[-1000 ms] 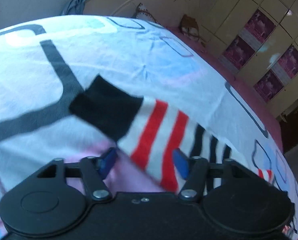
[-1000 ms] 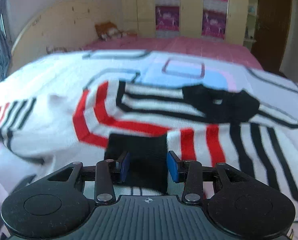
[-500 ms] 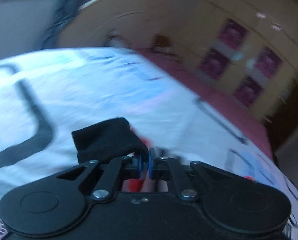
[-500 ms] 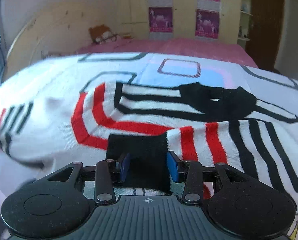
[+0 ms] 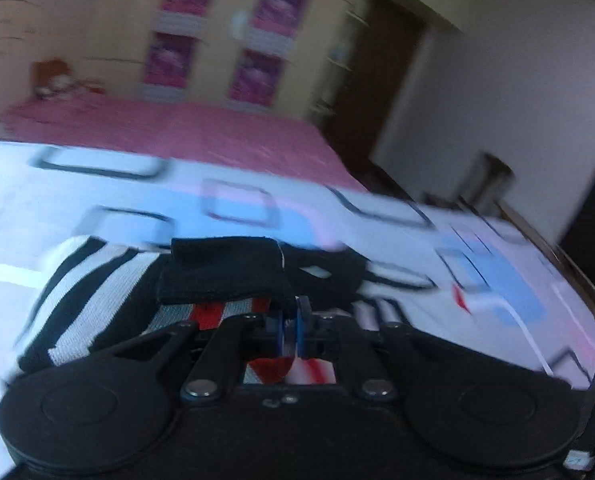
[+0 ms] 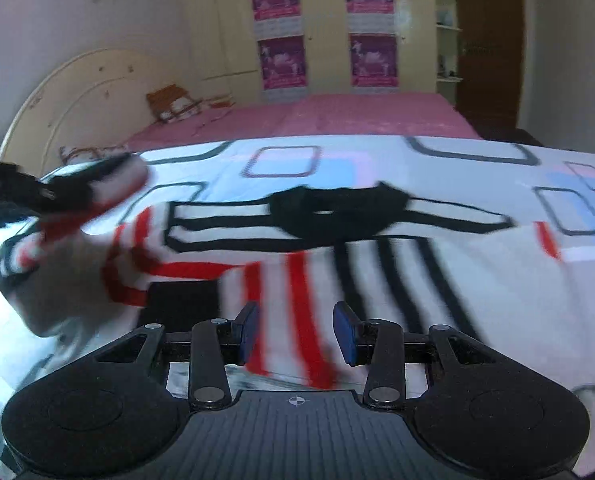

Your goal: Fold small clothes

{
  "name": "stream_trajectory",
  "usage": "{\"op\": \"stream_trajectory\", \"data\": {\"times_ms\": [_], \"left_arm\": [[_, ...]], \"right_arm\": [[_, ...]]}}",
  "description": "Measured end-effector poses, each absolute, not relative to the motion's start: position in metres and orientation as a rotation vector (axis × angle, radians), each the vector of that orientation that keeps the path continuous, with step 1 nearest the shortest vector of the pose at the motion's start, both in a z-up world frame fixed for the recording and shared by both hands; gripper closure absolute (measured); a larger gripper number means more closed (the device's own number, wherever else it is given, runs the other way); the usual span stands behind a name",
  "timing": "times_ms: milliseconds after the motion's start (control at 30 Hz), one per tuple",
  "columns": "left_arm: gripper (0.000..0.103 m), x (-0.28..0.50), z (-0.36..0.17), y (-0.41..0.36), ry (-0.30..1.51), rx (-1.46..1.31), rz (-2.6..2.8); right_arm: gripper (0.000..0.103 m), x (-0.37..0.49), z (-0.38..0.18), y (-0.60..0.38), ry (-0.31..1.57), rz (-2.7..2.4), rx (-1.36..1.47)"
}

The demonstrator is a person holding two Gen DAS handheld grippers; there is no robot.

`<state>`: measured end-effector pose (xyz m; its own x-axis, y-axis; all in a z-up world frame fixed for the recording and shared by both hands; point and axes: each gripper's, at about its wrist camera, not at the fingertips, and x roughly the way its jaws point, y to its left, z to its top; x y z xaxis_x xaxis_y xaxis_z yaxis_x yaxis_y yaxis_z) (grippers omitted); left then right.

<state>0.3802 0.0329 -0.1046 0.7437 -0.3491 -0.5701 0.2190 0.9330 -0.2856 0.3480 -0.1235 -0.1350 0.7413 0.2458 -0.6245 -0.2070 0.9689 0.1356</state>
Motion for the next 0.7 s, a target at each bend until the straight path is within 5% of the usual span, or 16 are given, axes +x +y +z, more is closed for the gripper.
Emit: {"op": "stream_trajectory", "data": {"times_ms": [100,233,300,333,367,433,467,700], "left_arm": [[0.097,0.390,-0.128,-0.008,0.726,-0.137,-0.377],[0.074,0.392,-0.156,-0.035,0.837,-0.041,-0.394],[0.051,0.381,-0.155,-0.034,0.828,-0.019,-0.380],[0.029,0.376,-0.152,-0.031,0.806,-0.007,-0.359],[0.023,0.370,-0.148,-0.025,0.773,0.000,-0.331],[0.023,0.357,-0.141,-0.009,0.725,0.024,-0.280],[0.023,0.355,-0.139,-0.001,0.716,0.038,-0.249],[0.023,0.328,-0.151,0.075,0.733,0.076,0.037]], "right_arm": [[0.062,0.344,-0.134,-0.153,0.700,0.213,0.079],[0.062,0.340,-0.134,-0.183,0.718,0.201,0.129],[0.062,0.338,-0.133,-0.189,0.716,0.216,0.149],[0.062,0.337,-0.132,-0.189,0.716,0.229,0.158],[0.062,0.337,-0.131,-0.187,0.717,0.244,0.165],[0.045,0.338,-0.130,-0.182,0.718,0.277,0.175],[0.027,0.337,-0.128,-0.178,0.709,0.296,0.180],[0.026,0.346,-0.132,-0.119,0.703,0.382,0.037]]}}
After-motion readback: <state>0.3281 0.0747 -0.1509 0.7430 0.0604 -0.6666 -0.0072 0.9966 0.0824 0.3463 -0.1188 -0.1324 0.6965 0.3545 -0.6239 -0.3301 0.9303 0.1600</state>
